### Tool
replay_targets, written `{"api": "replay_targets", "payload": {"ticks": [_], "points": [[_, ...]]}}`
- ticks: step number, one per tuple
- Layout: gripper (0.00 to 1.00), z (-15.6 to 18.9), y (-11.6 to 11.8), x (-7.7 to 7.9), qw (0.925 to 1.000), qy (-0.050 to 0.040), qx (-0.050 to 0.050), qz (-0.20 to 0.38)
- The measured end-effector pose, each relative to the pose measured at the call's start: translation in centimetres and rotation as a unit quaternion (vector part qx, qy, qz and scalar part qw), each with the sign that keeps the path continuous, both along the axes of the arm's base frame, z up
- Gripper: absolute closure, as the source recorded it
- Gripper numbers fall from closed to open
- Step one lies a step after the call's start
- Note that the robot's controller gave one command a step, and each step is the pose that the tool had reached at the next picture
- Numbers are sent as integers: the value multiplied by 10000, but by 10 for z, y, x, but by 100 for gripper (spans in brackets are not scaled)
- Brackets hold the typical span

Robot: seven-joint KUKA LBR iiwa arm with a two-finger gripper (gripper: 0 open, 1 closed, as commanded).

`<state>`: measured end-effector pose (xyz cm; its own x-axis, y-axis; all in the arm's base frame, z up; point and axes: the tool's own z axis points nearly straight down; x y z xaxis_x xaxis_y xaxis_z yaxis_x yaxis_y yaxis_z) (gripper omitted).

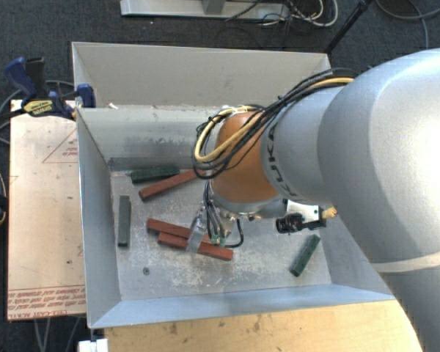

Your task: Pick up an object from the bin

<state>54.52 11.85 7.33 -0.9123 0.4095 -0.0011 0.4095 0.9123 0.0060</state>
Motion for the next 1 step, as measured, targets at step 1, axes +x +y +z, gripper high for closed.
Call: {"api": "replay_targets", "payload": {"ticks": [1], "points": [[100, 12, 1, 1, 10000, 9, -17, 13]]}}
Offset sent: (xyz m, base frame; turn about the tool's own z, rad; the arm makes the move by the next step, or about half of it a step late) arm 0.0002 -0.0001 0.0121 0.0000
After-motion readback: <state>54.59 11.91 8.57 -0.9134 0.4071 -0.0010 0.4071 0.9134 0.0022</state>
